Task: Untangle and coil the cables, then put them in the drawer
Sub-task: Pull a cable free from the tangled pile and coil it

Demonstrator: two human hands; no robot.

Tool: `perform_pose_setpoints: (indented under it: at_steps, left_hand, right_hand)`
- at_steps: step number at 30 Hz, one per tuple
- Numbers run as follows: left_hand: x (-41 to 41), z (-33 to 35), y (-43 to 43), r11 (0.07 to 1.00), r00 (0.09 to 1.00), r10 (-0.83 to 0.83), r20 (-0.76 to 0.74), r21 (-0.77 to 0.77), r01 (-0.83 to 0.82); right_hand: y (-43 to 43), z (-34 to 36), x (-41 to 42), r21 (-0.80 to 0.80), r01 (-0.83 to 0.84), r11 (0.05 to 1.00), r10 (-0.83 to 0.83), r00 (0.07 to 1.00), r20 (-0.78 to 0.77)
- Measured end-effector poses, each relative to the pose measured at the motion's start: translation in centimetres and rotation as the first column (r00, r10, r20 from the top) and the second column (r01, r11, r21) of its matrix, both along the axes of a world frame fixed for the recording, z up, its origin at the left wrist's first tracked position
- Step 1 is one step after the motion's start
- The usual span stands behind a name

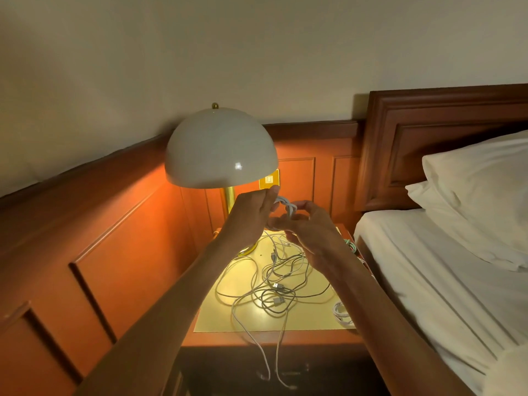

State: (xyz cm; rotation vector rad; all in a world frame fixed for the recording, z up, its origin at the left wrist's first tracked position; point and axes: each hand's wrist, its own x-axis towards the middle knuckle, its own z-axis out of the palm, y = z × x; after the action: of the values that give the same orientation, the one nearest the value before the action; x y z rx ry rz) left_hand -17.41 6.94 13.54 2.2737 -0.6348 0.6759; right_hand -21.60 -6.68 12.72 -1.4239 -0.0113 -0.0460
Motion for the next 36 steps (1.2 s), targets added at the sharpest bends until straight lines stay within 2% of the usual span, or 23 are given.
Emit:
perform_pose_setpoints:
  at_steps: [3, 9, 13, 18, 21, 26, 28, 30, 33, 35, 36]
  left_hand:
    - [0.0, -0.4, 0.1, 0.999, 0.998, -0.04, -0.055, 0.003, 0.041]
    - [-0.1, -0.8, 0.4, 0.999, 1.0, -0.027, 0.016, 0.024, 0.026]
    - [0.0, -1.3, 0.4, 0.999, 0.999, 0.015, 0.039, 0.032, -0.016]
    - [0.1, -1.9, -0.1, 0.999, 1.0, -0.004, 0.003, -0.038, 0.004]
    - [0.2, -2.1, -0.2, 0.998, 0.999, -0.006, -0.035, -0.061, 0.004]
    - [0.1, -1.7, -0.4, 0.988, 0.993, 0.019, -0.119, -0.148, -0.036]
    - [0.0, -1.5, -0.5, 0.979, 0.986, 0.018, -0.168, -0.197, -0.051]
    - [0.5, -1.6, -0.3, 0.969, 0.955, 0.032, -0.294, -0.226, -0.102]
    - [2.1, -2.1, 0.3, 0.964, 0.854, 0.09, -0.512, -0.172, -0.205]
    - [2.7, -2.3, 0.1, 0.964, 0.807, 0.094, -0.583, -0.15, -0.221]
    - [2.5, -2.1, -0.2, 0.967, 0.809, 0.146, -0.569, -0.091, -0.238]
  right_hand:
    - [0.0, -0.4, 0.2, -0.133, 0.008, 0.991, -0.011, 1.0, -0.019]
    - [0.0, -1.5, 0.3, -0.231, 0.113, 0.966, -0.099, 0.992, 0.073]
    - [0.4, -2.2, 0.6, -0.456, 0.212, 0.864, -0.118, 0.967, 0.227]
    - [1.2, -3.4, 0.6, -0.618, 0.384, 0.686, -0.141, 0.903, 0.405]
    - [1.5, -4.0, 0.6, -0.614, 0.382, 0.69, -0.139, 0.904, 0.405]
    - [1.4, -3.9, 1.1, -0.678, 0.443, 0.586, -0.087, 0.867, 0.492]
    - [1.2, -3.8, 1.4, -0.683, 0.436, 0.587, -0.086, 0.872, 0.483]
    - [0.9, -3.7, 1.8, -0.671, 0.403, 0.622, -0.097, 0.89, 0.445]
    - [0.5, -4.1, 2.2, -0.674, 0.35, 0.65, -0.061, 0.909, 0.413]
    - [0.8, -4.5, 2.3, -0.718, 0.337, 0.61, -0.018, 0.911, 0.412]
    - [0.9, -4.6, 2.3, -0.732, 0.342, 0.589, -0.008, 0.908, 0.418]
